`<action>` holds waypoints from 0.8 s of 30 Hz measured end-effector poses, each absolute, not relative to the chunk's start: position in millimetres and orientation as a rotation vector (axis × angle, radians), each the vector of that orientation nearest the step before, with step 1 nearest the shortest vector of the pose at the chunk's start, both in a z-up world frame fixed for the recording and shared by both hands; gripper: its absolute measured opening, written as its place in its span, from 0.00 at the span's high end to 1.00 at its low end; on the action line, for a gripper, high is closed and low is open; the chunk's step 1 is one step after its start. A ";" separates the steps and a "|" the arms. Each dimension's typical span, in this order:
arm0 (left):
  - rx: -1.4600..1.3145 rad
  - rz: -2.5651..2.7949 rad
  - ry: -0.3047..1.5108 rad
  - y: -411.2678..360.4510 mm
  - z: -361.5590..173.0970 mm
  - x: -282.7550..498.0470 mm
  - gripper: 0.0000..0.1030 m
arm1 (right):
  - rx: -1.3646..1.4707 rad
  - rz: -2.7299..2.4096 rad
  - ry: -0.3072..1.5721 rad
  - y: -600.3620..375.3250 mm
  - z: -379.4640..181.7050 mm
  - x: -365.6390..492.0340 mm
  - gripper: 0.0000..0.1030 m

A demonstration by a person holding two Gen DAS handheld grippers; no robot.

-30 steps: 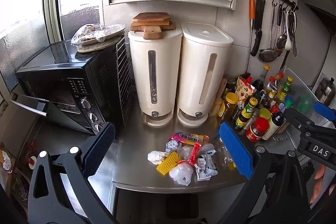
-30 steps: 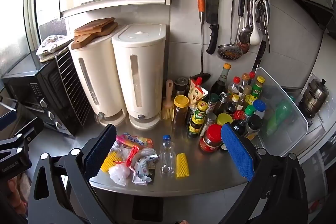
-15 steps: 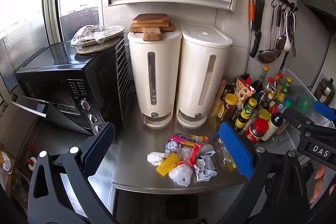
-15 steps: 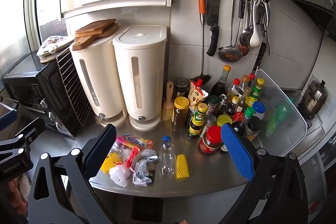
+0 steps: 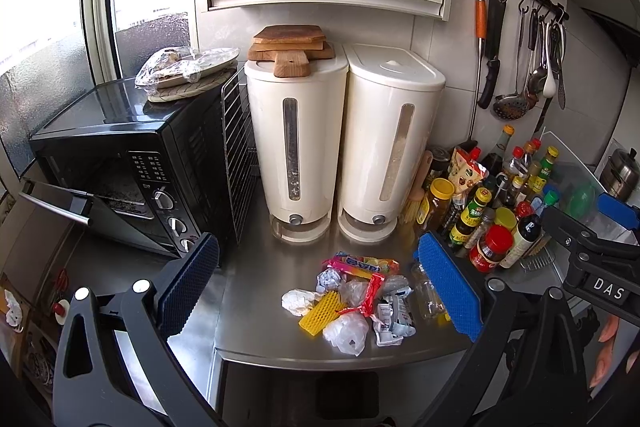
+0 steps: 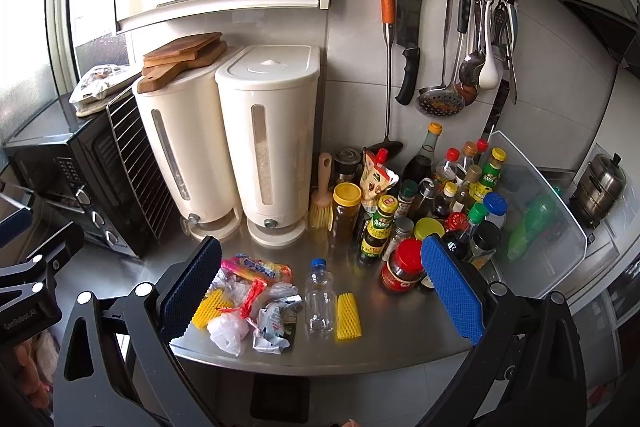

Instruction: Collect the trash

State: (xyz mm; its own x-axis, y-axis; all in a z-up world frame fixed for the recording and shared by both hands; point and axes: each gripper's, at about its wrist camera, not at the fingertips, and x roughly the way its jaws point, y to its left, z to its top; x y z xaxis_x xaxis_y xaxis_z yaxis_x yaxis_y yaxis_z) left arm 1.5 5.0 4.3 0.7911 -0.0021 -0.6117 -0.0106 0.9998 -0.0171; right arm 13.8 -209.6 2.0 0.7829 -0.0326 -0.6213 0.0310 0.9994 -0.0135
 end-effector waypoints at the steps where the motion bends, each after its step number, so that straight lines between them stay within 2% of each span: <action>1: -0.020 0.004 0.658 5.3 4.4 1.4 0.08 | -0.003 -0.034 0.671 -209.5 2.3 14.0 0.03; 24: -0.011 0.003 0.650 3.7 4.3 -2.3 0.08 | -0.002 -0.037 0.673 -209.5 0.2 14.6 0.03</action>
